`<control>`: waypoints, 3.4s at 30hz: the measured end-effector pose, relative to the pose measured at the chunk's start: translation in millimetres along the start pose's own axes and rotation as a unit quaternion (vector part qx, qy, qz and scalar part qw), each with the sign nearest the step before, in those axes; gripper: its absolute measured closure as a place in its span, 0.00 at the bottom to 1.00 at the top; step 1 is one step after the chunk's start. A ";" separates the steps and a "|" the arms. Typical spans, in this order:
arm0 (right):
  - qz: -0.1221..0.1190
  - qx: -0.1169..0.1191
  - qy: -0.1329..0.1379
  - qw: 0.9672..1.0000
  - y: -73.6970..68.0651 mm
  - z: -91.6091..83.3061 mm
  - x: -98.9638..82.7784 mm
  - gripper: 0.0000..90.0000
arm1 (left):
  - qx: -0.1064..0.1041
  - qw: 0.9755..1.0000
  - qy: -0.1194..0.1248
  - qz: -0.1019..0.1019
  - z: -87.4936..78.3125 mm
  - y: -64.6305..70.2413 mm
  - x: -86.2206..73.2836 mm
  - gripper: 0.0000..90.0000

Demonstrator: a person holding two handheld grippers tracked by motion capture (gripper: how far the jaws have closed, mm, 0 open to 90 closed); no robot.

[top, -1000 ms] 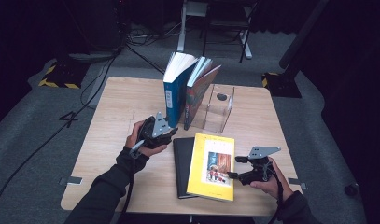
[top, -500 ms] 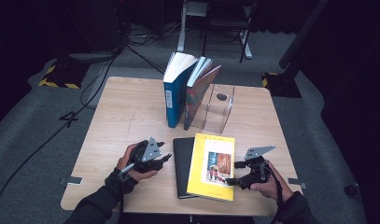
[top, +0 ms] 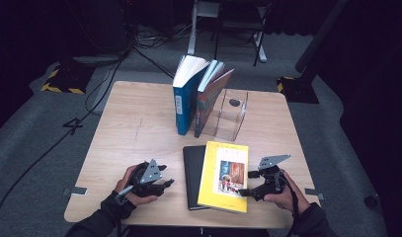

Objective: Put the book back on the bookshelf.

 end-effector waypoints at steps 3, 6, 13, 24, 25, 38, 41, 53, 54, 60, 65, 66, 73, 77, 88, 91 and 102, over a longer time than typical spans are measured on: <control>-0.002 -0.002 0.000 1.000 -0.3 -0.1 0.4 0.16 | -0.033 0.999 -0.008 0.005 3.2 7.2 -6.6 0.41; -0.003 -0.002 -0.002 1.000 -0.5 -0.4 0.5 0.16 | -0.054 0.998 -0.014 0.010 5.0 14.9 -9.6 0.36; -0.006 -0.004 -0.001 1.000 -0.9 -0.7 0.7 0.16 | -0.083 0.996 -0.021 0.019 8.8 26.3 -11.0 0.31; -0.016 -0.016 0.000 1.000 -2.3 -2.0 1.9 0.16 | -0.091 0.994 -0.047 0.032 22.1 37.5 -9.5 0.26; -0.018 -0.020 -0.002 1.000 -2.9 -2.3 2.2 0.16 | -0.092 0.994 -0.047 0.031 22.4 37.8 -9.2 0.25; -0.038 -0.044 0.011 0.998 -6.1 -5.7 13.4 0.21 | -0.093 0.994 -0.050 0.036 23.6 36.2 -7.8 0.25; -0.038 -0.043 0.028 0.998 -7.3 -9.2 18.3 0.24 | -0.091 0.994 -0.048 0.036 24.9 34.8 -6.0 0.25; -0.050 -0.044 0.017 0.998 -16.9 8.1 35.9 0.24 | -0.090 0.994 -0.048 0.030 26.5 30.2 -4.5 0.25; -0.051 -0.043 0.019 0.998 -17.8 8.3 37.0 0.25 | -0.089 0.994 -0.048 0.029 26.5 30.1 -4.6 0.25; -0.042 -0.039 0.052 0.997 -15.9 7.9 44.9 0.46 | -0.087 0.995 -0.048 0.028 27.1 29.0 -3.9 0.25; -0.038 -0.011 0.062 0.997 -12.2 13.9 49.8 0.60 | -0.086 0.995 -0.051 0.027 27.4 27.3 -3.8 0.25; -0.038 -0.010 0.064 0.997 -11.6 14.5 50.6 0.63 | -0.085 0.995 -0.051 0.027 27.4 27.0 -3.8 0.25; -0.048 -0.012 0.076 0.996 -16.0 19.6 57.7 0.71 | -0.081 0.995 -0.049 0.022 28.2 25.0 -3.0 0.25; -0.061 -0.031 0.084 0.994 -19.9 22.3 62.8 0.74 | -0.077 0.996 -0.048 0.012 29.3 21.6 -1.9 0.26; -0.075 -0.058 0.098 0.991 -28.2 30.0 75.2 0.79 | -0.049 0.997 -0.044 -0.034 36.9 -8.5 5.9 0.35; -0.077 -0.061 0.095 0.991 -29.9 30.4 76.8 0.79 | -0.042 0.997 -0.043 -0.038 39.1 -15.6 8.8 0.39; -0.093 -0.066 0.118 0.986 -36.5 29.8 78.3 0.81 | -0.012 0.998 -0.010 -0.062 39.1 -43.5 23.4 0.49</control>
Point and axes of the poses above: each handheld gripper's, and its own axes: z roughly forward along the jaws, x roughly out of its top, y roughly to its right, the point moved 6 cm from there along z, roughly forward along the jaws, and after that the axes turned 15 degrees about -y, right-handed, at the moved point
